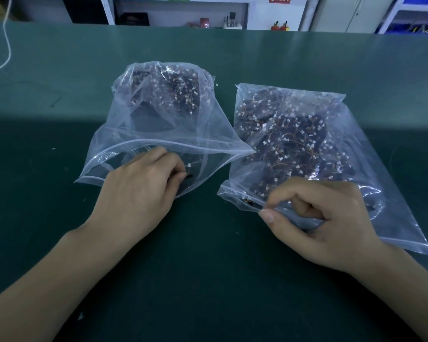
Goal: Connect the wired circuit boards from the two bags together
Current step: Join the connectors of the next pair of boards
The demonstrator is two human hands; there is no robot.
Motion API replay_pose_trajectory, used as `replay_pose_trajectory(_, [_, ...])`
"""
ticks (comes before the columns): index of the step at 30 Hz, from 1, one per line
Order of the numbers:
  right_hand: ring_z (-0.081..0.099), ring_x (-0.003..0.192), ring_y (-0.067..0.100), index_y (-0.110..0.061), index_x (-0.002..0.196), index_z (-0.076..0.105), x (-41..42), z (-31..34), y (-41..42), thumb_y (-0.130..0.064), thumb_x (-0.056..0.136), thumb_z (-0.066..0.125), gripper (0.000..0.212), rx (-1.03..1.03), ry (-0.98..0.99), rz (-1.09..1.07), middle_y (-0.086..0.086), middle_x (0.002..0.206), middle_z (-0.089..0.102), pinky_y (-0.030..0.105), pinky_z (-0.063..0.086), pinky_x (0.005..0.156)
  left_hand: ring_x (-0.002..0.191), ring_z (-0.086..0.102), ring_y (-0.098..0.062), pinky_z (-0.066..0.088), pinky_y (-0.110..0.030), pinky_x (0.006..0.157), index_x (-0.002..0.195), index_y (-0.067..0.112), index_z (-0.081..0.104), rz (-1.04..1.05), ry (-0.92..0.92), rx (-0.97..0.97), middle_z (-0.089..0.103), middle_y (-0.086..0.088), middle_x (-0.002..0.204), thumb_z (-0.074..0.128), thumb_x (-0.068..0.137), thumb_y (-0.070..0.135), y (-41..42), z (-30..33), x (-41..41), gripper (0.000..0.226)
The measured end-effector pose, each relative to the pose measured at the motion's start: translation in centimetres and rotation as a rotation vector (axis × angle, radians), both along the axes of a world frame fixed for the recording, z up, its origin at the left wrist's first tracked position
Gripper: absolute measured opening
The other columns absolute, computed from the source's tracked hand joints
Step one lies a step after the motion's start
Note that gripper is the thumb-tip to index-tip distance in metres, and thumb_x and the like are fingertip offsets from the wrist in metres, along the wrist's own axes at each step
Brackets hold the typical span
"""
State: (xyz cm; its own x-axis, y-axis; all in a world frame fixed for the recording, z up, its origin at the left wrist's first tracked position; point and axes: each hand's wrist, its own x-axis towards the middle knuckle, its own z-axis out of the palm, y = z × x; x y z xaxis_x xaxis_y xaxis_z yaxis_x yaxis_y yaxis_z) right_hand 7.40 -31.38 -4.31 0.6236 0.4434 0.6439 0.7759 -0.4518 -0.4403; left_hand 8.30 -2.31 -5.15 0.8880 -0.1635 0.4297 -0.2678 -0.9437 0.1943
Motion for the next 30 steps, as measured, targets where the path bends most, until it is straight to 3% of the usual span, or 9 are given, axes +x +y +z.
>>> replay_pose_trajectory(5, [0.031, 0.051, 0.006, -0.011, 0.089, 0.066, -0.4, 0.7, -0.1, -0.046, 0.098, 0.068, 0.036, 0.050, 0.087, 0.011, -0.011, 0.059, 0.028, 0.017, 0.028, 0.053, 0.077, 0.048, -0.004, 0.030, -0.014, 0.060, 0.104, 0.027, 0.055, -0.112, -0.012, -0.118, 0.057, 0.020, 0.096, 0.053, 0.108, 0.030, -1.0, 0.6, -0.7, 0.005])
replay_pose_trajectory(8, [0.034, 0.054, 0.012, -0.014, 0.098, 0.059, -0.7, 0.8, -0.1, -0.057, 0.099, 0.064, 0.043, 0.096, 0.100, 0.043, -0.006, 0.061, 0.032, 0.021, 0.030, 0.053, 0.077, 0.055, -0.006, 0.036, -0.015, 0.058, 0.110, 0.028, 0.052, -0.285, -0.045, -0.115, 0.061, 0.019, 0.091, 0.043, 0.111, 0.035, -2.0, 1.0, -1.7, 0.011])
replay_pose_trajectory(12, [0.028, 0.054, 0.003, -0.012, 0.092, 0.068, -0.8, 1.1, 0.9, -0.054, 0.092, 0.074, 0.042, 0.031, 0.083, -0.007, -0.015, 0.062, 0.025, 0.012, 0.026, 0.058, 0.077, 0.058, -0.004, 0.045, -0.023, 0.061, 0.114, 0.026, 0.052, -0.474, -0.114, -0.158, 0.066, 0.013, 0.092, 0.045, 0.112, 0.031, -3.7, 1.1, -3.0, 0.009])
replay_pose_trajectory(14, [0.031, 0.056, 0.000, -0.028, 0.085, 0.071, -1.0, 1.2, 2.7, -0.053, 0.096, 0.071, 0.027, 0.089, 0.035, 0.089, -0.022, 0.058, 0.029, 0.008, 0.032, 0.058, 0.078, 0.056, -0.002, 0.045, -0.024, 0.061, 0.114, 0.027, 0.052, -0.522, -0.124, -0.175, 0.066, 0.012, 0.091, 0.043, 0.113, 0.033, -4.3, 1.0, -3.2, 0.011])
replay_pose_trajectory(16, [0.048, 0.057, 0.002, -0.051, 0.077, 0.055, -1.3, 1.0, 3.7, -0.064, 0.101, 0.055, 0.028, 0.207, 0.022, 0.203, -0.027, 0.056, 0.054, 0.010, 0.048, 0.064, 0.080, 0.055, 0.000, 0.045, -0.022, 0.061, 0.115, 0.028, 0.052, -0.538, -0.128, -0.186, 0.064, 0.014, 0.092, 0.046, 0.112, 0.032, -4.5, 0.9, -3.2, 0.008])
replay_pose_trajectory(18, [0.066, 0.058, 0.024, -0.056, 0.095, 0.059, -1.0, 0.6, 2.7, -0.073, 0.099, 0.052, 0.019, 0.072, 0.056, 0.105, -0.002, 0.061, 0.068, 0.026, 0.053, 0.064, 0.082, 0.056, 0.001, 0.046, -0.022, 0.063, 0.115, 0.027, 0.053, -0.543, -0.136, -0.201, 0.060, 0.014, 0.099, 0.048, 0.111, 0.030, -4.5, 0.8, -3.1, 0.007])
replay_pose_trajectory(19, [0.063, 0.055, 0.025, -0.051, 0.103, 0.064, -0.9, 0.5, 2.1, -0.069, 0.099, 0.058, 0.020, 0.032, 0.094, 0.044, 0.009, 0.059, 0.063, 0.027, 0.050, 0.060, 0.083, 0.055, 0.002, 0.047, -0.022, 0.064, 0.115, 0.027, 0.054, -0.548, -0.145, -0.207, 0.059, 0.014, 0.101, 0.048, 0.112, 0.030, -4.5, 0.7, -3.1, 0.008])
replay_pose_trajectory(23, [0.026, 0.055, 0.001, -0.030, 0.105, 0.068, -0.4, 0.0, 0.9, -0.032, 0.094, 0.076, 0.013, 0.057, -0.012, -0.007, -0.002, 0.051, 0.027, 0.005, 0.028, 0.062, 0.087, 0.061, -0.002, 0.052, -0.022, 0.072, 0.119, 0.025, 0.058, -0.592, -0.163, -0.246, 0.064, 0.015, 0.106, 0.048, 0.115, 0.031, -4.7, 0.6, -3.1, 0.012])
replay_pose_trajectory(30, [0.023, 0.053, 0.003, -0.030, 0.105, 0.069, -0.1, -0.4, 0.6, -0.026, 0.093, 0.078, 0.016, 0.099, 0.003, -0.002, -0.011, 0.057, 0.020, 0.008, 0.023, 0.058, 0.099, 0.069, -0.007, 0.058, -0.033, 0.078, 0.128, 0.026, 0.059, -0.612, -0.106, -0.298, 0.069, 0.016, 0.111, 0.059, 0.111, 0.024, -4.5, 0.3, -2.9, 0.017])
